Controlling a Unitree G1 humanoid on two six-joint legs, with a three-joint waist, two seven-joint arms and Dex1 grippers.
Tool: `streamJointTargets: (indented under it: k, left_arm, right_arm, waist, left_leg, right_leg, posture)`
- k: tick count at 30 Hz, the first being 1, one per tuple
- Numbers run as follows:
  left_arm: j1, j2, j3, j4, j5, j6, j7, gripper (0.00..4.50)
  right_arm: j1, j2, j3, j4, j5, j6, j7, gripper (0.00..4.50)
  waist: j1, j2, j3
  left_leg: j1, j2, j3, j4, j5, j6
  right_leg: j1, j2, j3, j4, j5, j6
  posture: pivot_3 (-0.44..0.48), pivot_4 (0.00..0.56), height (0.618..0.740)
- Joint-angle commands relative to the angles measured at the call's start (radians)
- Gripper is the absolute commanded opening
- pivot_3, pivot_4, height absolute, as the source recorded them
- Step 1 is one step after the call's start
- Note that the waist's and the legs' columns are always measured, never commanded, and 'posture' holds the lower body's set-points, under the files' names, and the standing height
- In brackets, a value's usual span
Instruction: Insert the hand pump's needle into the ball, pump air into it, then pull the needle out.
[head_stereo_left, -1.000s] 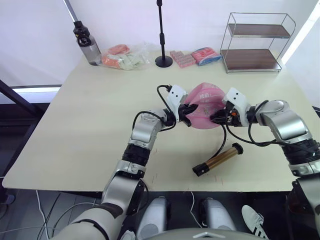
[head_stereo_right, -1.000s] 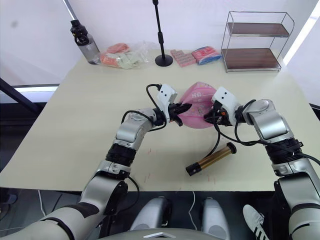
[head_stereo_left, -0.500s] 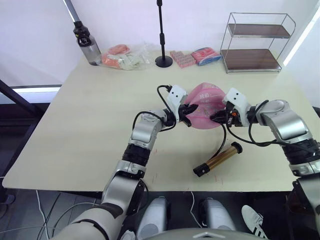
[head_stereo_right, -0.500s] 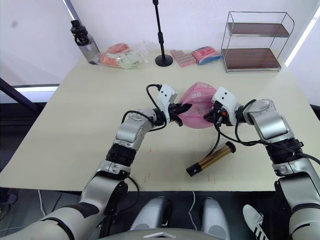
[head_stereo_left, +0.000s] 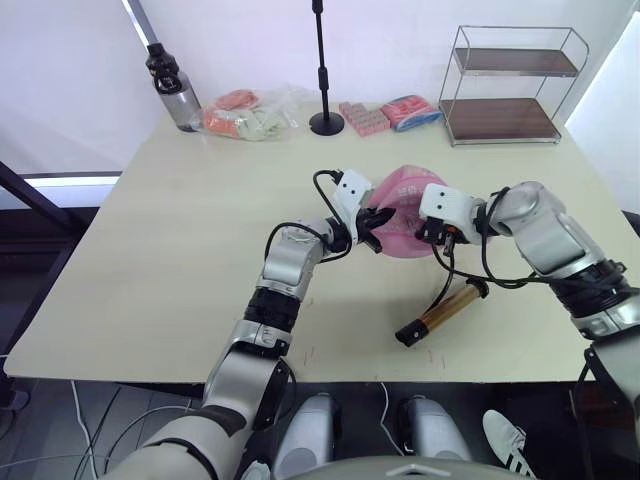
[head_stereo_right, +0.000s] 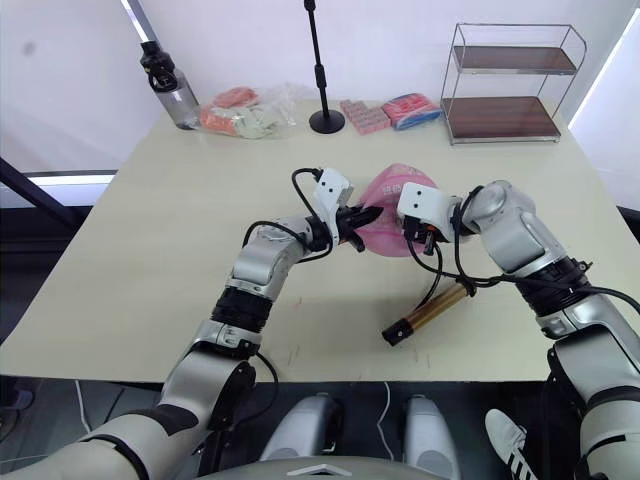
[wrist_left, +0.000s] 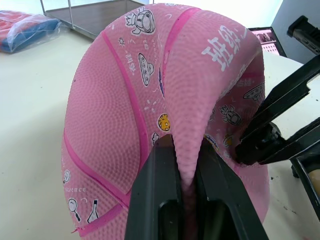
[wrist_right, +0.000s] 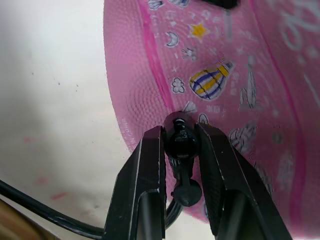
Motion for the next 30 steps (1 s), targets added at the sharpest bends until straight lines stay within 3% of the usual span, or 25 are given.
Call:
streamJointTargets:
  k: [1, 20, 30]
  left_arm:
    - [0.027, -0.019, -0.044, 0.045, 0.002, 0.036, -0.011, 0.0]
    - [0.039, -0.019, -0.024, 0.049, -0.003, 0.042, 0.006, 0.0]
    - [0.044, -0.02, -0.029, 0.052, -0.006, 0.042, 0.011, 0.0]
  right_arm:
    - [-0.01, 0.017, 0.038, 0.033, -0.061, -0.025, 0.001, 0.39]
    - [0.071, 0.202, 0.049, 0.234, -0.191, 0.023, -0.117, 0.39]
    - [0.127, 0.383, -0.202, 0.237, -0.072, 0.253, -0.289, 0.39]
  waist:
    - [0.0, 0.0, 0.0]
    - [-0.026, -0.005, -0.009]
    - [-0.031, -0.009, -0.026]
  left_leg:
    - [0.001, 0.0, 0.0, 0.0, 0.0, 0.0]
    - [0.019, 0.001, -0.001, -0.001, 0.001, -0.002]
    - [0.021, 0.004, -0.001, -0.002, 0.001, -0.002]
  right_leg:
    - [0.001, 0.0, 0.0, 0.0, 0.0, 0.0]
    - [0.018, 0.001, 0.0, 0.001, -0.001, 0.0]
    - [0.019, 0.001, 0.001, 0.0, -0.001, -0.001]
  posture:
    - [0.0, 0.15, 0.74]
    - [0.0, 0.15, 0.74]
    - [0.0, 0.15, 0.74]
